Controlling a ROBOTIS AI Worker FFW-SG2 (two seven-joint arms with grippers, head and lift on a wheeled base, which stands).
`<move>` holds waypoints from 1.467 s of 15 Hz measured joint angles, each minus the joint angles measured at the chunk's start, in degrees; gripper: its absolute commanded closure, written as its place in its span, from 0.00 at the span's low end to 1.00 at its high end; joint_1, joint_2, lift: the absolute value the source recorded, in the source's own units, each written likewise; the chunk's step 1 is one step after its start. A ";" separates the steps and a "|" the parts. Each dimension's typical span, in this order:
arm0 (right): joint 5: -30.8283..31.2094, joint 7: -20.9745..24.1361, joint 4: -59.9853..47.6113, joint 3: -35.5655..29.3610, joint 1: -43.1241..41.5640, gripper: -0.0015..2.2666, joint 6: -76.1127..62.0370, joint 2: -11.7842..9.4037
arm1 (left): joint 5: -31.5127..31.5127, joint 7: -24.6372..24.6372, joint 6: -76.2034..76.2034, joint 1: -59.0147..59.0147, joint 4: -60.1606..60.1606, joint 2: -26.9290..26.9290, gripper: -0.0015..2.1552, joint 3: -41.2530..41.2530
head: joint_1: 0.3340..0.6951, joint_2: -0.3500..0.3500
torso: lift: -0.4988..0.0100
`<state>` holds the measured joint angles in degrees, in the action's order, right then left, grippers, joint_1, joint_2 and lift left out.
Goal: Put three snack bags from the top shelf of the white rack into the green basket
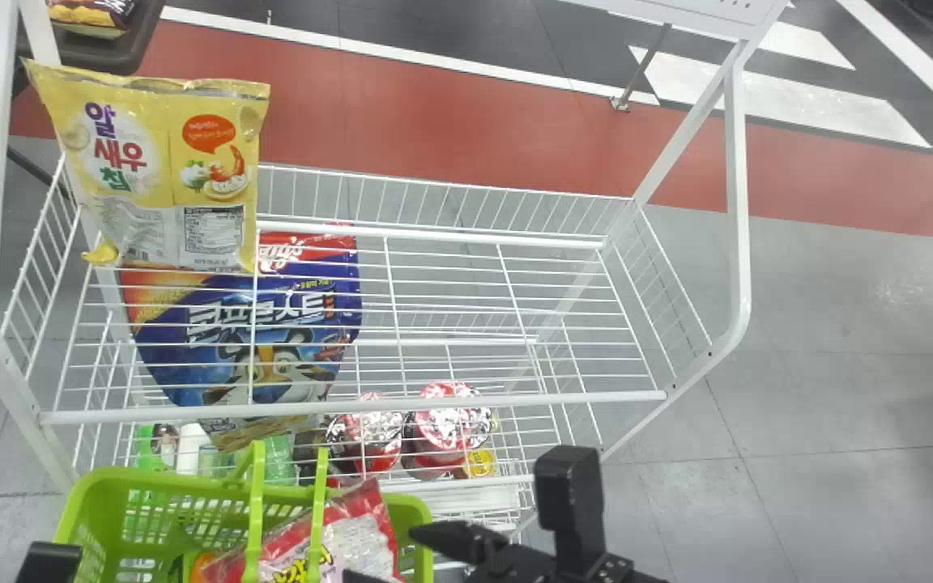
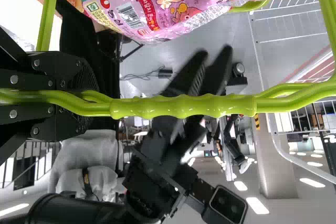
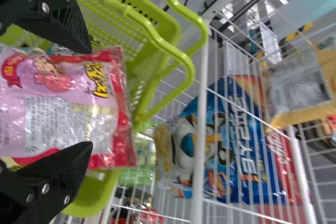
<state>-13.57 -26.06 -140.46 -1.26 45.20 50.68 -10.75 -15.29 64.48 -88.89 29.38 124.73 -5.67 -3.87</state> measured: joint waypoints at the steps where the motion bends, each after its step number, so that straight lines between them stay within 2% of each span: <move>1: -0.10 0.79 0.10 -0.91 0.70 0.02 -4.79 0.25 | -0.03 0.06 0.06 0.07 0.00 0.01 1.00 0.00 | 1.00 0.00 | 0.98; 2: 0.13 2.82 1.04 -1.48 1.65 0.02 -12.92 0.44 | -0.06 0.09 0.15 0.12 0.00 0.03 1.00 0.00 | 1.00 0.00 | 0.98; 5: 3.92 14.50 5.97 0.95 4.58 0.02 -42.93 0.43 | 0.00 0.03 0.52 0.06 -0.31 0.05 1.00 -0.46 | 1.00 0.00 | 0.98; 6: 5.72 17.84 6.99 2.68 5.23 0.02 -49.18 0.28 | 0.00 0.03 0.72 0.00 -0.46 0.05 1.00 -0.59 | 1.00 0.00 | 0.98; 9: 8.12 23.81 7.97 6.55 5.75 0.03 -53.39 0.11 | 0.05 0.12 1.23 -0.03 -0.85 0.04 1.00 -0.70 | 1.00 0.00 | 0.98; 12: 8.94 25.05 8.66 8.18 5.83 0.03 -55.56 0.08 | 0.02 0.40 1.38 -0.02 -1.06 -0.04 1.00 -0.68 | 1.00 0.00 | 0.98; 22: 8.65 25.09 8.07 7.76 6.35 0.03 -55.83 -0.22 | 0.00 0.56 1.38 0.23 -0.76 -0.04 1.00 -0.60 | 1.00 0.00 | 0.98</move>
<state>-4.92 -0.96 -132.39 6.50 51.55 -5.15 -10.97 -15.29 65.03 -87.50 29.61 123.97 -5.71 -4.47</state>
